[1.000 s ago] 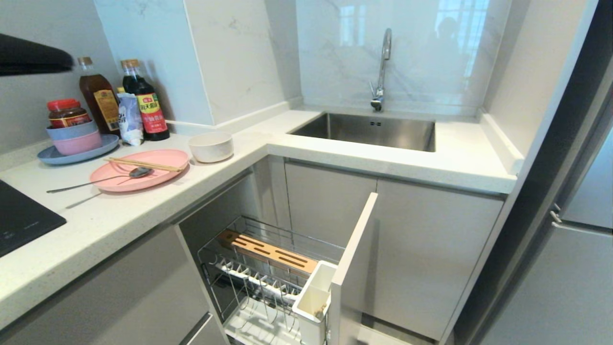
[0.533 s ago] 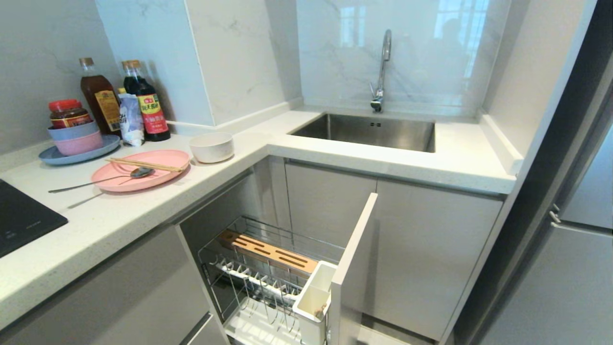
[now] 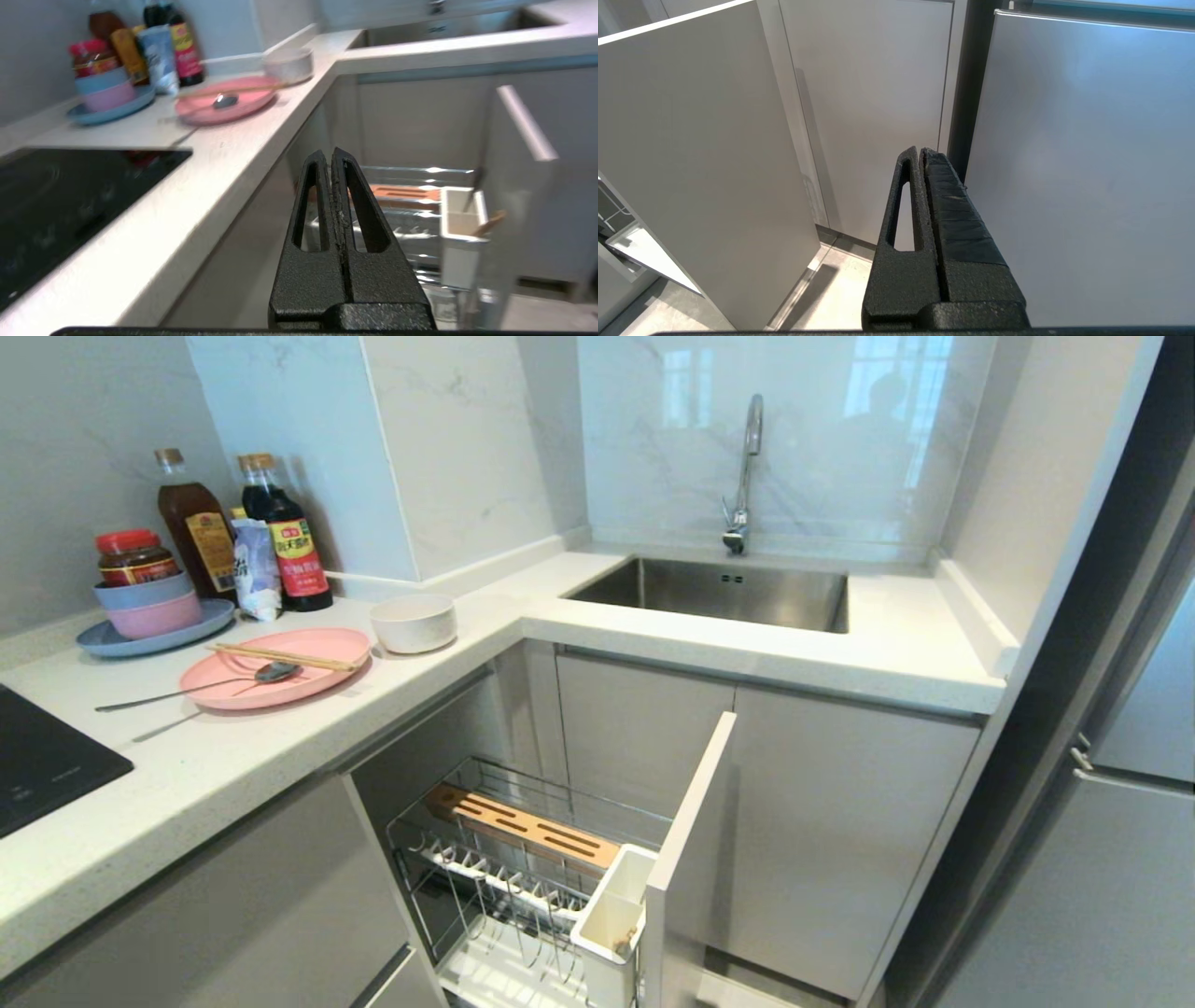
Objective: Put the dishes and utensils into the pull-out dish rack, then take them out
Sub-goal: Pick up the bowl and place it in the cupboard
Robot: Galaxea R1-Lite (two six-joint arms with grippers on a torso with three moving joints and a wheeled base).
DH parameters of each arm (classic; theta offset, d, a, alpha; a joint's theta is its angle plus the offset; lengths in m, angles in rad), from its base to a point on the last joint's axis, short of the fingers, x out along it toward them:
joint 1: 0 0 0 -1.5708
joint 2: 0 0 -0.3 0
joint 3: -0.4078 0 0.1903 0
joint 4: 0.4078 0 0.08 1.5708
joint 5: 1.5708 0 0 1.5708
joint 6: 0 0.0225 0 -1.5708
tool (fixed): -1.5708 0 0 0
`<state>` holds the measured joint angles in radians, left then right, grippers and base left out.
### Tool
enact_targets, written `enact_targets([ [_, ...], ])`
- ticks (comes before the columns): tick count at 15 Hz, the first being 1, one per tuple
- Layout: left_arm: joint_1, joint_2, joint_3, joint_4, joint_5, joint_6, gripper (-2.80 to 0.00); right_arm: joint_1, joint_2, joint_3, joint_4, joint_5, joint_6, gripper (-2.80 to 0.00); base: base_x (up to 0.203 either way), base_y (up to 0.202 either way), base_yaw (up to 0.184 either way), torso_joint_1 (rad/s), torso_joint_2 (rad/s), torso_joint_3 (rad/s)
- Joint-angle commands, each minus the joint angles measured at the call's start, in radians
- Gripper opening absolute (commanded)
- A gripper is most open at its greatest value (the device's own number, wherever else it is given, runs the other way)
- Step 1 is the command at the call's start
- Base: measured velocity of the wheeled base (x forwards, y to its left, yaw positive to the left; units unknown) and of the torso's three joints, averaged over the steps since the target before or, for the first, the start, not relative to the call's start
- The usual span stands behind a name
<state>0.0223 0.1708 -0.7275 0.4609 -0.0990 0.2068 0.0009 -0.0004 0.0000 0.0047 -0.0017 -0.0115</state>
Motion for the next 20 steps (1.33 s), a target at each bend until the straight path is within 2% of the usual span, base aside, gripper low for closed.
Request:
enact_targets([
  [1,-0.013,-0.134,0.168,-0.08,0.029,0.003,-2.8,0.001,0.0,0.0,0.0,0.0,0.001,-2.8,0.0,0.0,0.0,0.0,0.0,0.0],
  [3,-0.018,-0.158,0.339,-0.228,0.072,-0.006,-2.8,0.001,0.0,0.0,0.0,0.0,0.001,-2.8,0.0,0.0,0.0,0.0,0.0,0.0],
  [6,-0.02,-0.168,0.627,-0.466,0.098,-0.015,-2.8,0.001,0.0,0.0,0.001,0.0,0.001,-2.8,0.0,0.0,0.0,0.0,0.0,0.0],
  [8,-0.02,-0.171,0.732,-0.535,0.107,-0.021,-2.8,0.001,0.0,0.0,0.001,0.0,-0.001,-2.8,0.0,0.0,0.0,0.0,0.0,0.0],
  [11,-0.021,-0.172,0.725,-0.486,0.071,-0.047,-2.8,0.001,0.0,0.0,0.0,0.0,-0.001,-2.8,0.0,0.0,0.0,0.0,0.0,0.0],
  [12,-0.021,-0.172,0.718,-0.427,0.062,-0.091,-2.8,0.001,0.0,0.0,0.0,0.0,0.001,-2.8,0.0,0.0,0.0,0.0,0.0,0.0],
  [13,-0.021,-0.172,0.712,-0.42,0.061,-0.127,-2.8,0.001,0.0,0.0,0.0,0.0,-0.001,-2.8,0.0,0.0,0.0,0.0,0.0,0.0],
  [15,-0.021,-0.172,0.712,-0.42,0.062,-0.133,-2.8,0.001,0.0,0.0,0.0,0.0,-0.001,-2.8,0.0,0.0,0.0,0.0,0.0,0.0],
  [17,-0.021,-0.172,0.713,-0.424,0.09,-0.172,-2.8,0.001,0.0,0.0,0.0,0.0,0.0,-2.8,0.0,0.0,0.0,0.0,0.0,0.0],
  [20,-0.021,-0.172,0.726,-0.472,0.099,-0.183,-2.8,0.001,0.0,0.0,0.0,0.0,0.0,-2.8,0.0,0.0,0.0,0.0,0.0,0.0],
])
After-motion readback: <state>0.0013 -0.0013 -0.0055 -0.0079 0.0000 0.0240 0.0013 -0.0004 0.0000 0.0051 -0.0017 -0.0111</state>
